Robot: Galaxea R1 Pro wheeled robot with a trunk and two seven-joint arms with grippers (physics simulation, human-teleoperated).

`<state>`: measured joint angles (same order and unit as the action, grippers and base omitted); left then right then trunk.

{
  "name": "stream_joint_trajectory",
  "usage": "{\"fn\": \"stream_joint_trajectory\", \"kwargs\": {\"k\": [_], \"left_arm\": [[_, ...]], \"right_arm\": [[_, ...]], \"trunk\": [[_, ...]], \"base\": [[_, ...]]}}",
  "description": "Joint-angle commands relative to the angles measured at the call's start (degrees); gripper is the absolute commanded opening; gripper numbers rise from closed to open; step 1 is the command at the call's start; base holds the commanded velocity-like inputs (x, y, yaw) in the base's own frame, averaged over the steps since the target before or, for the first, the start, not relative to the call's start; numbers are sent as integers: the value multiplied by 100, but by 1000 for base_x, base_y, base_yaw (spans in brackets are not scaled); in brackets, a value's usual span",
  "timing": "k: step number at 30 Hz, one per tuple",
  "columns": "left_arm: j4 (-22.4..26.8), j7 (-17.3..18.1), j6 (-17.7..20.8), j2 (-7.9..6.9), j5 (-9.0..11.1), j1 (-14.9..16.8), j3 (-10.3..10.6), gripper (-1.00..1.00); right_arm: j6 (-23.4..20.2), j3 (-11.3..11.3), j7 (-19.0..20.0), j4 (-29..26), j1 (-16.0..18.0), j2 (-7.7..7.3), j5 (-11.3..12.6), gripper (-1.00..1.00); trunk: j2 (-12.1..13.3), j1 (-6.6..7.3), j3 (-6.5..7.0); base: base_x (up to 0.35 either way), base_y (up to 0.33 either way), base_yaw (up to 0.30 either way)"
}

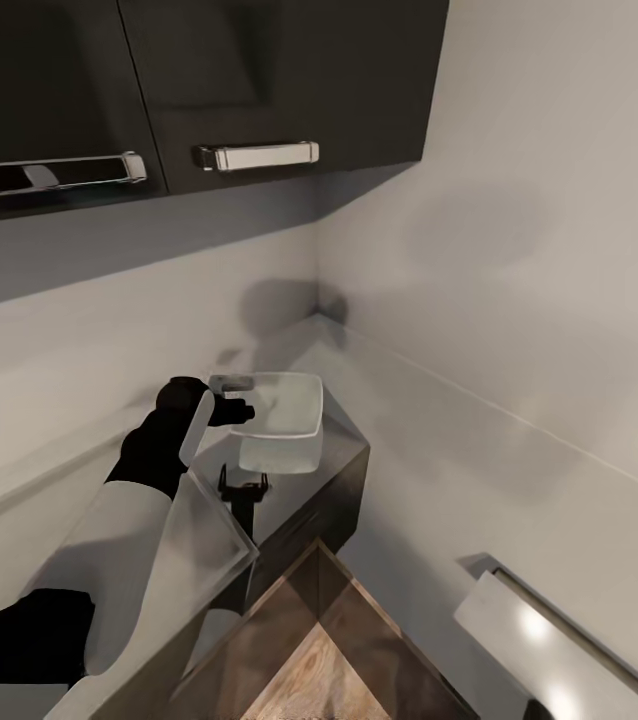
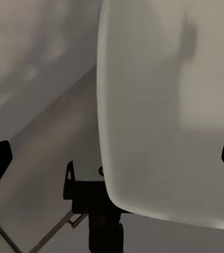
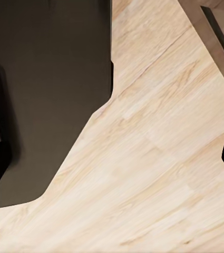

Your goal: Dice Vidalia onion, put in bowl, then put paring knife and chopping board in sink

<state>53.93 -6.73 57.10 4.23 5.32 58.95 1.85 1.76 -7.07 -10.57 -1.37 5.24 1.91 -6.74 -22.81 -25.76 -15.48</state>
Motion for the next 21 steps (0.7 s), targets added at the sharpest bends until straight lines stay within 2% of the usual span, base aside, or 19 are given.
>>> {"fn": "stream_joint_trajectory", "kwargs": {"k": [1, 21], "left_arm": [[4, -56, 21, -1, 57, 6, 8, 100], [-14, -56, 21, 7, 65, 4, 17, 100]], "right_arm": [[17, -49, -21, 5, 4, 2, -59, 100], [17, -49, -21, 5, 4, -1, -55, 100]], "trunk": [[-11, -3, -20], [-11, -3, -205]], "base": [[0, 0, 0], [0, 0, 0]]}}
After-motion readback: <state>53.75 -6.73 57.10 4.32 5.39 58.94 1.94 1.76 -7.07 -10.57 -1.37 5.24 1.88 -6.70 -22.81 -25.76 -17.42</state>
